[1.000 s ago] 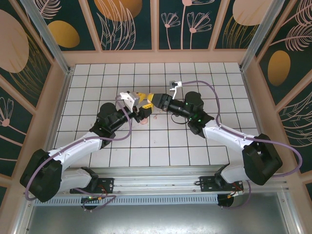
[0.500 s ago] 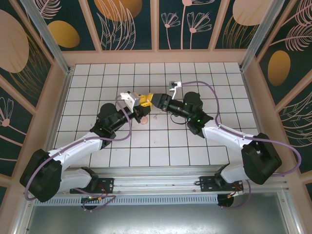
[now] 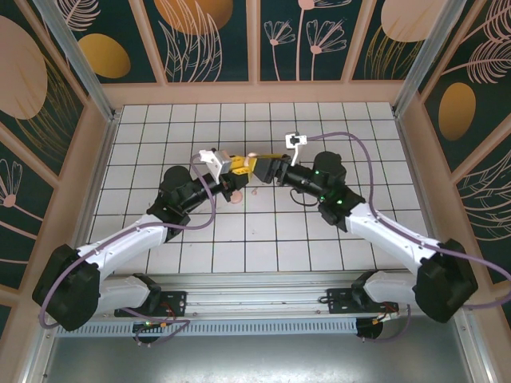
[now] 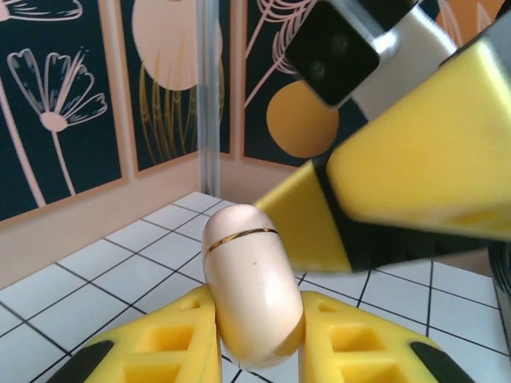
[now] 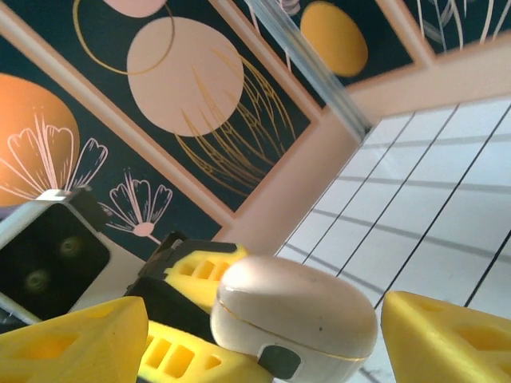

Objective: Insert wireless bluetooth earbuds into charging case

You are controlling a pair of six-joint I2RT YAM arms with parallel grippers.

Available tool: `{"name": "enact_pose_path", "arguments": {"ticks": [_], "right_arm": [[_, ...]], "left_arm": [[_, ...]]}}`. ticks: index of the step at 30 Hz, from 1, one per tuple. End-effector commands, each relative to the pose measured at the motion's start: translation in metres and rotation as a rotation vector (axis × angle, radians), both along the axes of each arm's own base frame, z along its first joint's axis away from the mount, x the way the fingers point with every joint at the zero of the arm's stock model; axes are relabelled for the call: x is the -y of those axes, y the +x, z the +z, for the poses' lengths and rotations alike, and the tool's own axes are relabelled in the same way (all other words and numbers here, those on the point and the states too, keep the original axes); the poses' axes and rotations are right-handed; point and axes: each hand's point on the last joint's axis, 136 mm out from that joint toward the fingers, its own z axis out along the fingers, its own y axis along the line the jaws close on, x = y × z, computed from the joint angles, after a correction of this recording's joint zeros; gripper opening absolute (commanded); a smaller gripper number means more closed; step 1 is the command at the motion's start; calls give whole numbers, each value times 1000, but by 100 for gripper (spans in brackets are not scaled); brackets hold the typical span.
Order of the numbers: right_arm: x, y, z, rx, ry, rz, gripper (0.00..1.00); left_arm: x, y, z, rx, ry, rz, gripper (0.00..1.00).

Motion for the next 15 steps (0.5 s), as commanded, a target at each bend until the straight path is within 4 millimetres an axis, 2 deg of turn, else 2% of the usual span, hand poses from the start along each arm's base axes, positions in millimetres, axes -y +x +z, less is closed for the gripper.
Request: {"name": "enact_pose_path", "arguments": {"ticks": [1,7,11,15], "right_arm": [[17,-8,10,212,-118,-3,77],[39,-24,17,464,-256,72,72],[47,-46,18,719,-371,183,67],[45,-74,6,968,-466,373,58]], "left_arm": [[8,-15,12,40,3,-103,22],[16,-32,20,87,-5,-218,22],[20,-46,22,130,13,-308,21],[20,-61,24,191,23,-379,22]]}}
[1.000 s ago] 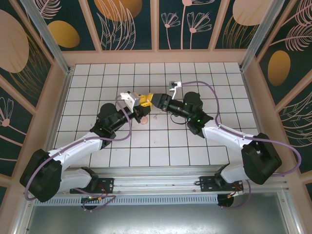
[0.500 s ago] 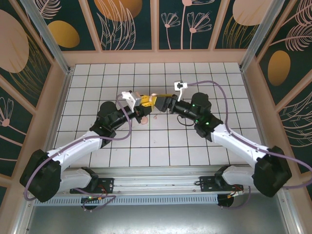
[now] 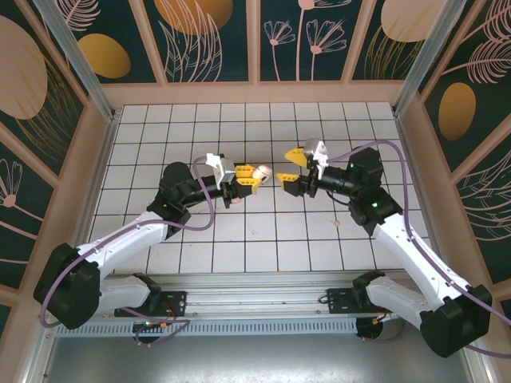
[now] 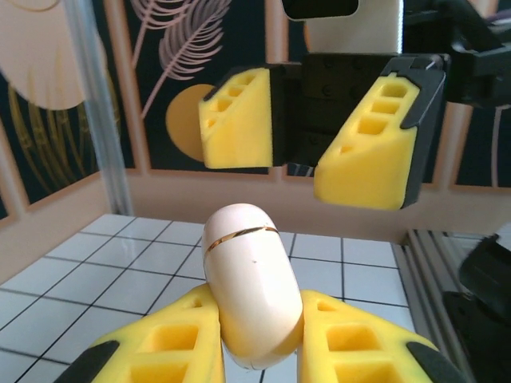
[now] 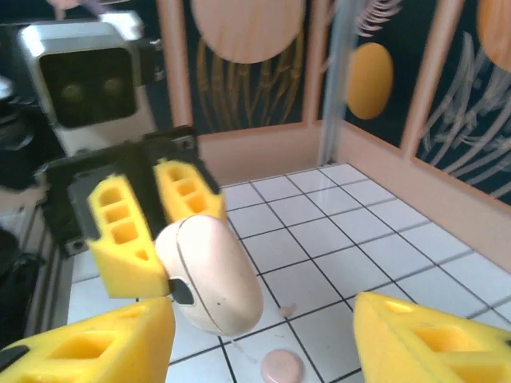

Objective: Insert wireless bluetooth earbuds into charging case

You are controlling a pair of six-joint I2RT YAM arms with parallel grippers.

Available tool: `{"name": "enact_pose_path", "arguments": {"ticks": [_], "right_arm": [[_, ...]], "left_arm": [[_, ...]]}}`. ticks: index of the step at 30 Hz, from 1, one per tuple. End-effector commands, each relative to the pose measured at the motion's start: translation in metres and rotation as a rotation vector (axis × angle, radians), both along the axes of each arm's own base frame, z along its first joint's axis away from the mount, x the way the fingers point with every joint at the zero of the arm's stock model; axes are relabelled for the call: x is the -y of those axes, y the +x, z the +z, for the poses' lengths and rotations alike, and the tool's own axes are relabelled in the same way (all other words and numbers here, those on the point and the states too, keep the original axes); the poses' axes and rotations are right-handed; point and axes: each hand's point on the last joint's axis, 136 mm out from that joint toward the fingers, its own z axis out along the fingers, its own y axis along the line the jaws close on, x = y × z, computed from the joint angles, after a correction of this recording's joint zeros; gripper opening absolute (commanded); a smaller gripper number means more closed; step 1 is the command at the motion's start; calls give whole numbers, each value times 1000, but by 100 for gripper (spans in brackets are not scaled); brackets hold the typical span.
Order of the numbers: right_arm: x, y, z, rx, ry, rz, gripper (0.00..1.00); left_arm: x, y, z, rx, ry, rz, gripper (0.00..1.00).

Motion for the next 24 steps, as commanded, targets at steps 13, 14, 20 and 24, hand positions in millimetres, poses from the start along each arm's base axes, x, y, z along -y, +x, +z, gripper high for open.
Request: {"name": "enact_pose_path", "arguments": {"ticks": [13,14,20,24], "right_arm": [[-25,-28,-12,157,-189,376,57],[-26,-29,-12,153,-189,390,57],[-29,-30,-18,116,-192,424,49],[-32,-33,-18,100,-181,455,42]], "left_arm": [[-2,-32,20,185,-21,-136,23],[-2,-32,21,185,-22,-134,22],[-3,-33,22,191,-25,-133,22],[-2,-33,22,188,-24,-135,23]]}}
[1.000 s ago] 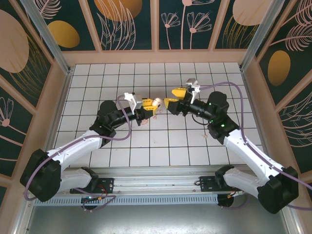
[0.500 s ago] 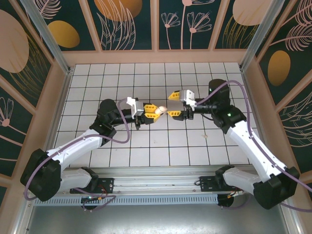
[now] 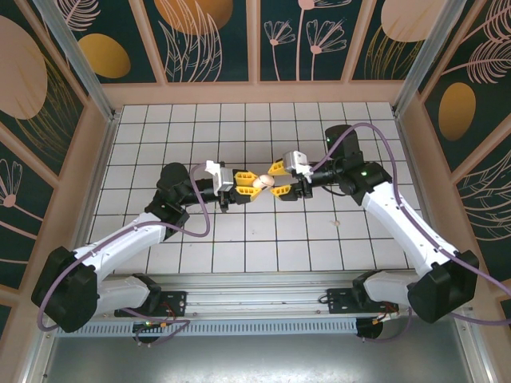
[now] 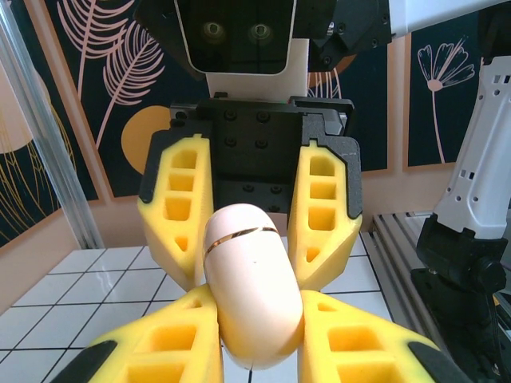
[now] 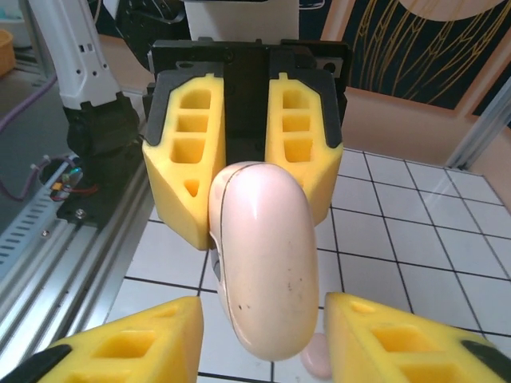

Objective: Insert wireless bluetooth earbuds into charging case

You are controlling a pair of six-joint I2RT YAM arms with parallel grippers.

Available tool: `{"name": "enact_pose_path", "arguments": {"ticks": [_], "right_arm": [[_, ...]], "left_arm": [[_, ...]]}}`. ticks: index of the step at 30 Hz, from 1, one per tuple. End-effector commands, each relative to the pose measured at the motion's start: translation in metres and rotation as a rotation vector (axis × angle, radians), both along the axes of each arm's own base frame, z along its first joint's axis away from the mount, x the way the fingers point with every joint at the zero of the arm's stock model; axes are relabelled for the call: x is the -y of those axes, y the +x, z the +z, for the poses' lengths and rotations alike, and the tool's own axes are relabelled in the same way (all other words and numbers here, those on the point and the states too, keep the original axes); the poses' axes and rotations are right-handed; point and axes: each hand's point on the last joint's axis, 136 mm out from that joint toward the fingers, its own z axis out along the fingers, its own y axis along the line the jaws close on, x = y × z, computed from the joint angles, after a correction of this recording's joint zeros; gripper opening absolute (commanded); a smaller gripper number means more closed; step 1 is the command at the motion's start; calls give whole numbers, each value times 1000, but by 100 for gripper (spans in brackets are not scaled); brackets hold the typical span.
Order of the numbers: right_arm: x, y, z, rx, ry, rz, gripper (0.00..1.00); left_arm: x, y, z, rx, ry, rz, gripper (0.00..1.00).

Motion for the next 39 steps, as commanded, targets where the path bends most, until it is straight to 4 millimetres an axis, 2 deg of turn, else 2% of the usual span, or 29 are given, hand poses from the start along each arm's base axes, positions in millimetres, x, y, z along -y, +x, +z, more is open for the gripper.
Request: {"name": "enact_pose_path", "arguments": {"ticks": [1,5,10,14,16,19,23,26,33,39], "right_arm": [[-4,-10,10,-9,25,67,41],[-5,-11,12,-14,34,85,38],[-5,-13,12,-17,38,92,24],[-3,-10,8,-7,9,49,16],[0,-5,3,7,-22,-5,15],[8,6,-4,45,-81,-120,15],[23,23,-17,133,-188,-299,13],[29,25,-30,179,-281,-353,13],[16,21,-47,202,-383,-352,13],[-1,15,-59,192,-413,-280,13]], "left_arm": [[-2,-9,15,73,-36,-25,23],[-3,-8,16,75,-37,-24,22],[-2,-6,10,67,-25,-12,24],[-2,3,2,56,5,34,36],[-2,9,-4,52,41,67,43],[-3,21,-18,48,123,130,49],[-13,34,-44,76,267,225,53],[-17,38,-57,91,346,250,54],[-17,36,-74,84,414,221,56],[-13,30,-70,76,385,176,56]]}}
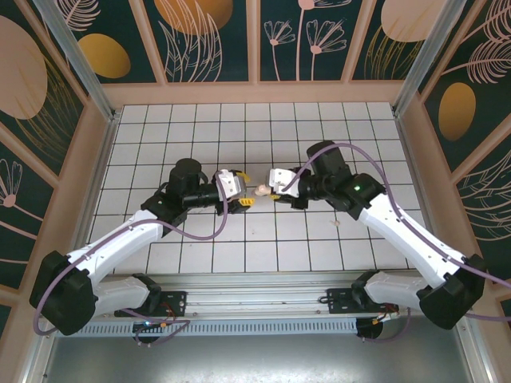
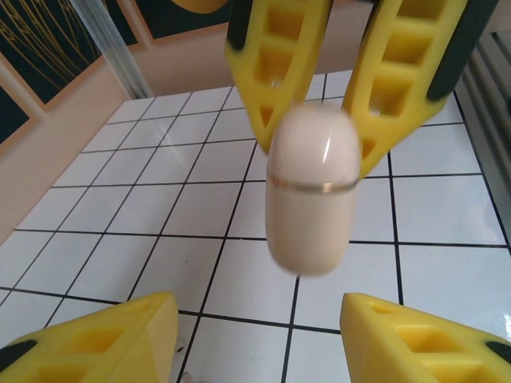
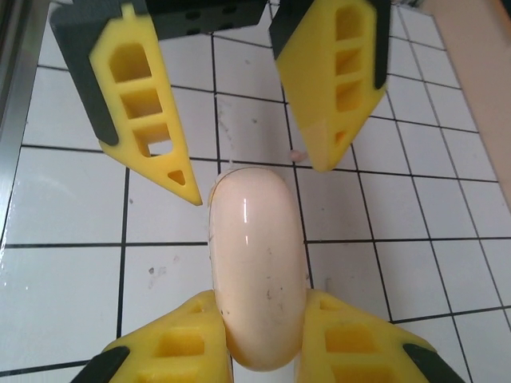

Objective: Insert wireless bluetooth earbuds into charging case

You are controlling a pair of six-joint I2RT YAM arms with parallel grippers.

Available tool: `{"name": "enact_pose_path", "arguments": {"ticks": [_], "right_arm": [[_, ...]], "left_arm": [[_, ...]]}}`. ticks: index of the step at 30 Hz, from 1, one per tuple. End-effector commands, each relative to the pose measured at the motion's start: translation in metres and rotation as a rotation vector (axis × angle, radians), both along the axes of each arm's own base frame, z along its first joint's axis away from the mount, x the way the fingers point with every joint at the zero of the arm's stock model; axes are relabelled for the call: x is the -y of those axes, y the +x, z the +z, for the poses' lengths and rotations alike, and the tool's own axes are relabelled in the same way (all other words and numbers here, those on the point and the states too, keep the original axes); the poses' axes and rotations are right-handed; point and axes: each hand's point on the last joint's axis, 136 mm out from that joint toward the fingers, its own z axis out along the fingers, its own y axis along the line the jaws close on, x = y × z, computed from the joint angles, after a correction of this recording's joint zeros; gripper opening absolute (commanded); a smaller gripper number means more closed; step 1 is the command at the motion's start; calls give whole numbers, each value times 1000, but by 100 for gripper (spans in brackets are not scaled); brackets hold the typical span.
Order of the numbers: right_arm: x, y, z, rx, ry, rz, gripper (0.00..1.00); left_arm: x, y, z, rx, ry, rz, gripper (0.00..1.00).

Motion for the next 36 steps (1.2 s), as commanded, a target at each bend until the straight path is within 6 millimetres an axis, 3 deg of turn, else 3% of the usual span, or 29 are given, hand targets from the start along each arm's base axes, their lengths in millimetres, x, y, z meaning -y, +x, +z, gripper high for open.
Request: {"name": "enact_pose_path", "arguments": {"ticks": [1,15,23,30,36], "right_arm": [[-6,-1,1,12,-25,27,13],[-26,-7,7,1,34,115,14],[-30,-6,4,-5,35,126,14],[-29,-4,7,21,39,122,14],[-29,-5,10,24,49,124,14]], "left_arm": [[5,-4,11,19,-14,-45,56],[10,-8,7,-18,-25,-86,52],[13,-8,7,-36,-30,-105,41],[12,-5,1,-42,-13,-86,46],[13,-5,1,-47,-11,-89,28]]}}
